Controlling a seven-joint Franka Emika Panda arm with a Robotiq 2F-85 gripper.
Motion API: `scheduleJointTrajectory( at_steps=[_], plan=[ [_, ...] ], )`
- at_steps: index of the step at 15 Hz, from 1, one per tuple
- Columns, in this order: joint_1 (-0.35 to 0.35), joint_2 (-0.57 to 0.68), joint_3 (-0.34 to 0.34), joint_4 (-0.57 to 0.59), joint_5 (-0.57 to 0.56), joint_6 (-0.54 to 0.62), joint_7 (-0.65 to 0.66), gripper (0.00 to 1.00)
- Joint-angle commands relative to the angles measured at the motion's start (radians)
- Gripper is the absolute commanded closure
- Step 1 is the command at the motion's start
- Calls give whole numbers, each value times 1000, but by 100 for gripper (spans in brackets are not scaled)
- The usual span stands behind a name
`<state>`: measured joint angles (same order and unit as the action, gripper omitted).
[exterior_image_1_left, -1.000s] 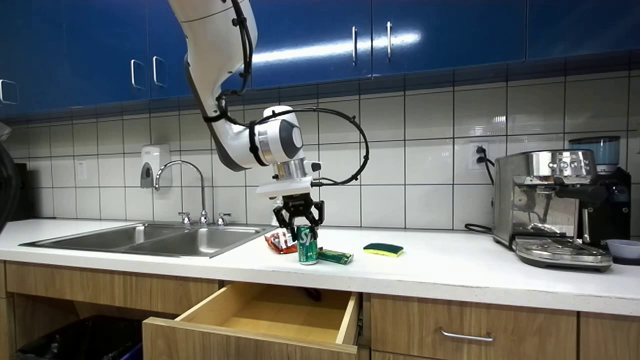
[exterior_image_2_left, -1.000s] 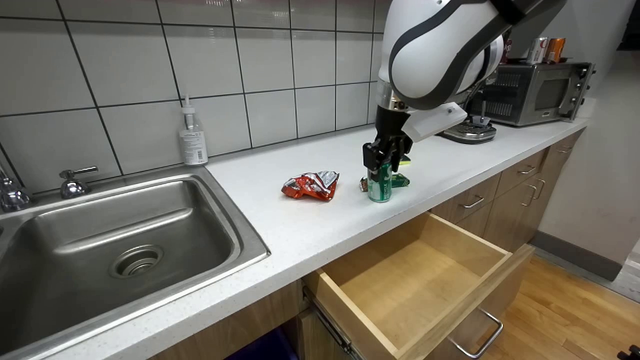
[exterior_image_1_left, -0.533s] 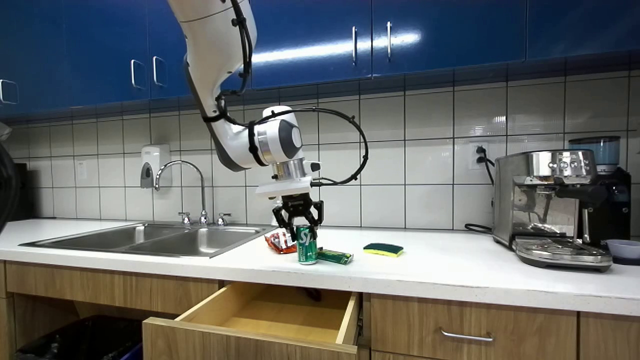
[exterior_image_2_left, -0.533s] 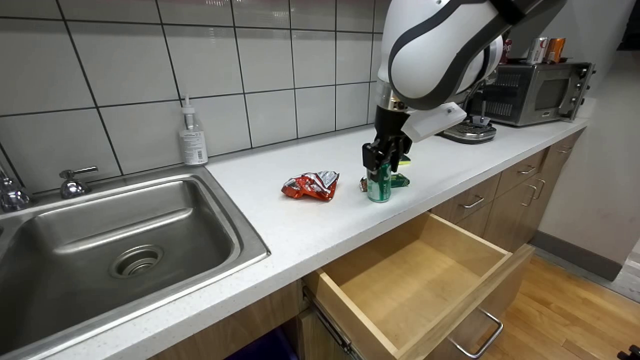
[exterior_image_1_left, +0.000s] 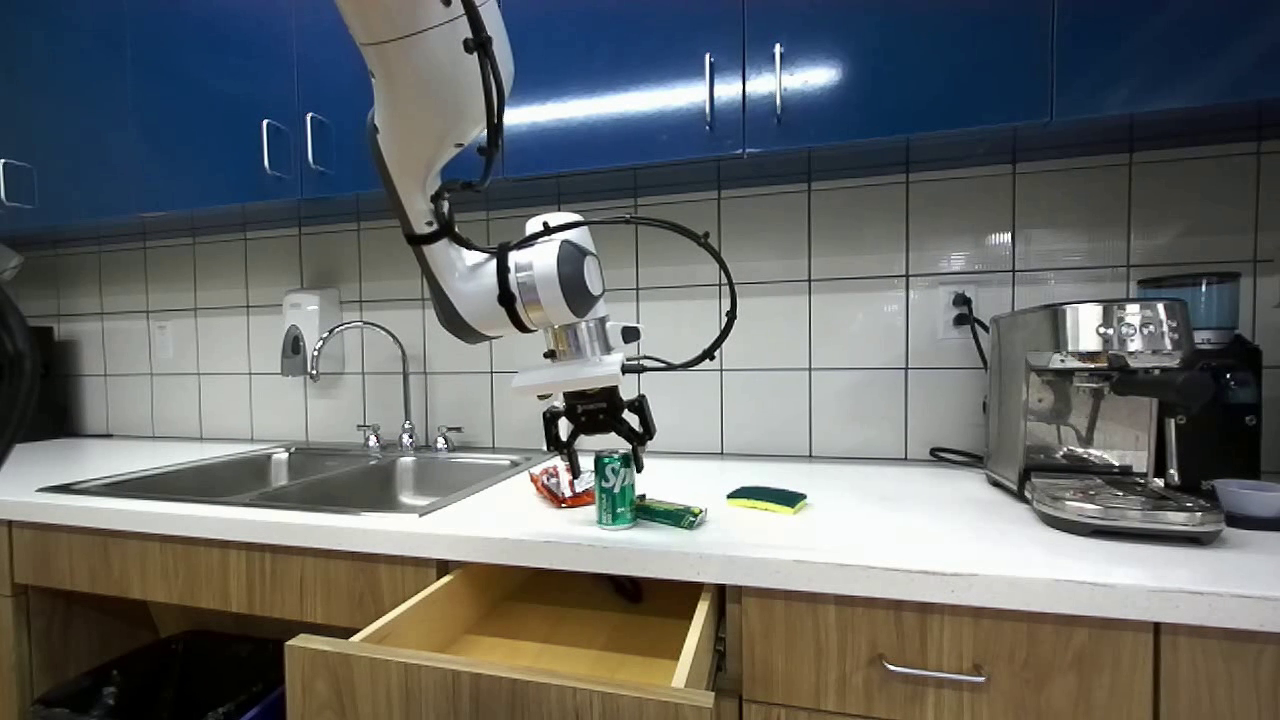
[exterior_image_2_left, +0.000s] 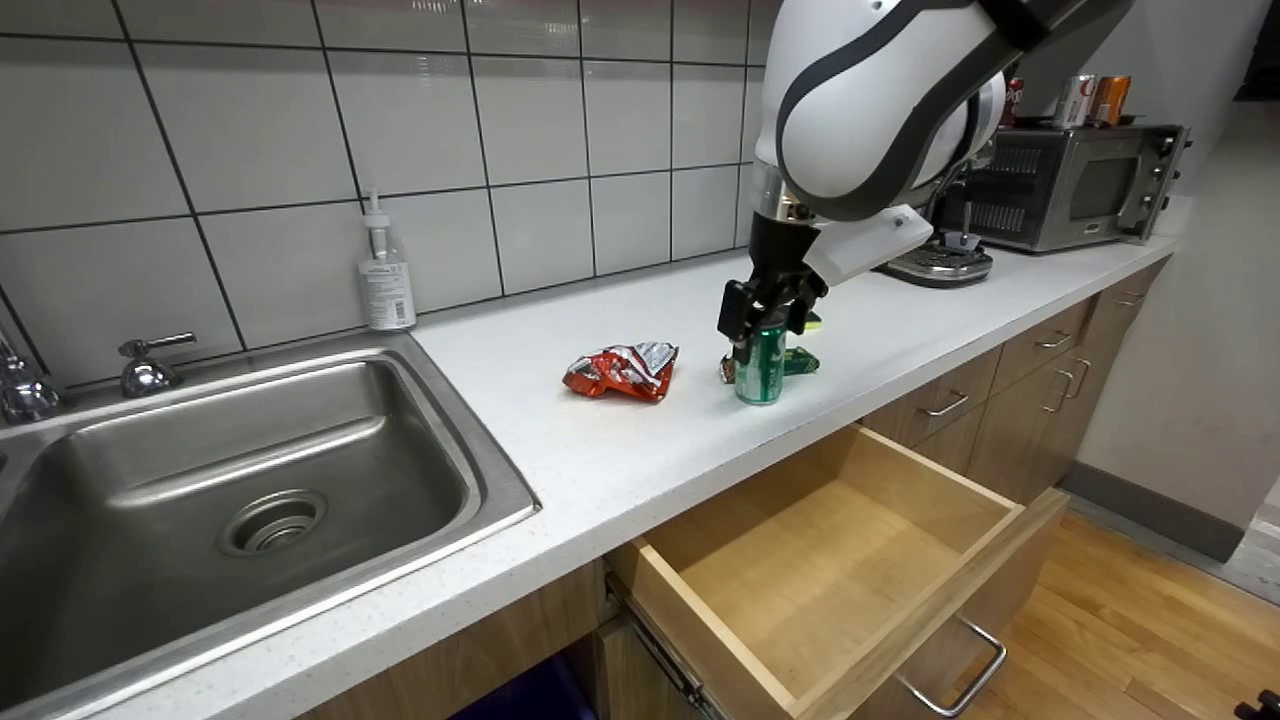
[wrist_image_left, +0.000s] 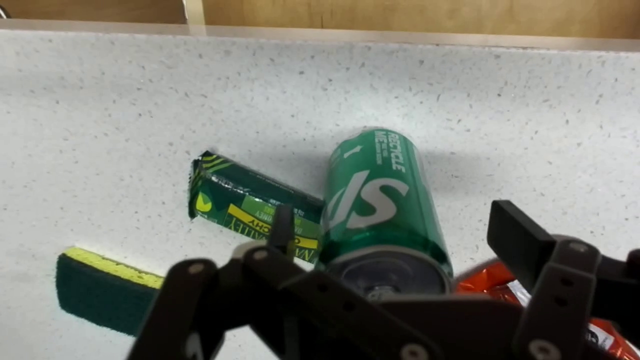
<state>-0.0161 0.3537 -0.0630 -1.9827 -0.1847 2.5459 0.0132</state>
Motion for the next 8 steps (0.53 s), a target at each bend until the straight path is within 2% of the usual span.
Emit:
scheduleJointTrajectory(
  at_steps=[1,8],
  plan=[
    [-1,1,-3,23,-2,-32,-25,0],
    [-7,14,-2,46,6,-38,-32,0]
  ],
)
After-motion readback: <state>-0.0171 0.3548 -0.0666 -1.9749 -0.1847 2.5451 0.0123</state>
